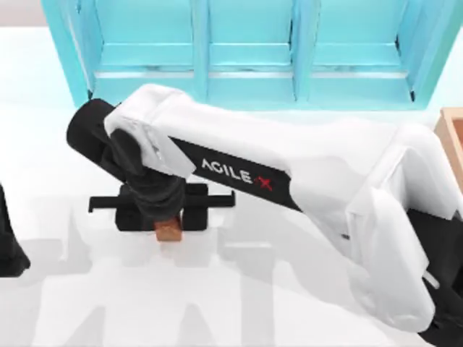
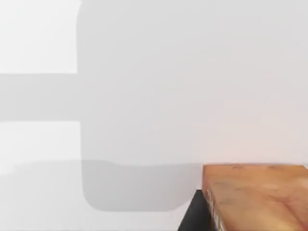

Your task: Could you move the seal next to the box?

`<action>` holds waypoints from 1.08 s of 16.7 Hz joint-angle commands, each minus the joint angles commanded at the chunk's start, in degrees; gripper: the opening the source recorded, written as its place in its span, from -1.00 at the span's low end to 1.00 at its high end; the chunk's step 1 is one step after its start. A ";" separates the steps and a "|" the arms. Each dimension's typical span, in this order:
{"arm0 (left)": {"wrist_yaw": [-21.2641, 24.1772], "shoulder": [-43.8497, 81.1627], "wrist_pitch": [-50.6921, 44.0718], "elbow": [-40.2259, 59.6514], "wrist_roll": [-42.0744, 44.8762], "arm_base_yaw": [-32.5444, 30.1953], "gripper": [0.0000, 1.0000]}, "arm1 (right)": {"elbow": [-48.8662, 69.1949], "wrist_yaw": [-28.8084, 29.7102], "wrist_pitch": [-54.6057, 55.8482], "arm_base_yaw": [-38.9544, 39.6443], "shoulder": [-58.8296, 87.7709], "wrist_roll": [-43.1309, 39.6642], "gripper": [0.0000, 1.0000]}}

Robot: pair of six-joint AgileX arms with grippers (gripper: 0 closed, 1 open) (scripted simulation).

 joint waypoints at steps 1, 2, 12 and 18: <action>0.00 0.00 0.00 0.00 0.00 0.00 1.00 | 1.31 0.00 -1.31 0.03 0.15 0.01 -1.00; 0.00 0.00 0.00 0.00 0.00 0.00 1.00 | 2.95 -0.01 -2.87 -0.01 0.36 0.13 -1.00; 0.00 0.00 0.00 0.00 0.00 0.00 1.00 | 11.59 -0.03 -10.87 -0.17 0.52 0.20 -1.00; 0.00 0.00 0.00 0.00 0.00 0.00 1.00 | -0.60 -1.33 -10.23 -6.85 -8.60 -7.07 -1.00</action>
